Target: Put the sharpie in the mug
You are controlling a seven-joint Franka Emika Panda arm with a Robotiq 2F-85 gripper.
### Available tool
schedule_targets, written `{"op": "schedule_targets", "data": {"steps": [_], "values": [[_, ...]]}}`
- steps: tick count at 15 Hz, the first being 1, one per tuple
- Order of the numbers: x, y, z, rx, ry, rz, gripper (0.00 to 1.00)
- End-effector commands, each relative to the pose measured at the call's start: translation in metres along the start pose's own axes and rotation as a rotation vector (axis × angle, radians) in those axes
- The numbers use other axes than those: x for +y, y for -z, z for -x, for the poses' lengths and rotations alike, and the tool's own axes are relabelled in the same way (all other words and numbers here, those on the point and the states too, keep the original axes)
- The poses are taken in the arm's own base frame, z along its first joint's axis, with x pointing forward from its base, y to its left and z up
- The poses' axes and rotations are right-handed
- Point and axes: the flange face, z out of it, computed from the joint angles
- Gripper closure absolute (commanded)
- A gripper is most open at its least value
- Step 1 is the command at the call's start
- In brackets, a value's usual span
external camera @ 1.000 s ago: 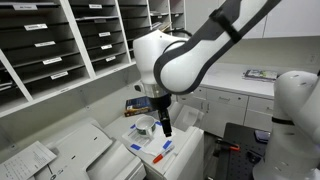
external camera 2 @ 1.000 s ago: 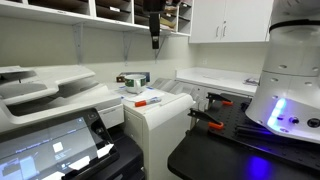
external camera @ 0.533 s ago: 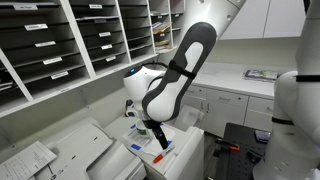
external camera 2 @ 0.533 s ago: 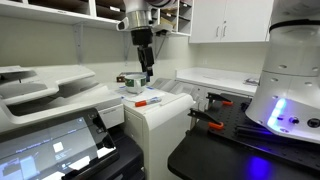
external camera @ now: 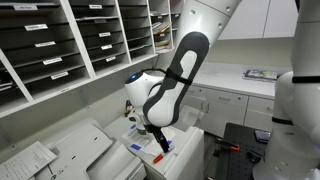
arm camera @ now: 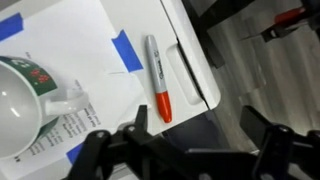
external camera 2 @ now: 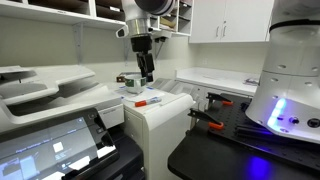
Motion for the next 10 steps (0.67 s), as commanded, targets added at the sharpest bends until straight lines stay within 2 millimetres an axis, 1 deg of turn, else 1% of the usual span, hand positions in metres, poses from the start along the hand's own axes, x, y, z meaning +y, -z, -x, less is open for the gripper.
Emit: {"op": "schedule_targets", "data": {"steps": [1, 5, 9, 10], "values": [[0.010, -0.023, 0.001, 0.046, 0.078, 0.041, 0.00], [0.018, -0.053, 0.000, 0.088, 0.126, 0.068, 0.00], [0.014, -0.084, -0.005, 0.077, 0.143, 0.045, 0.00], [0.016, -0.089, -0.006, 0.072, 0.154, 0.057, 0.09]]}}
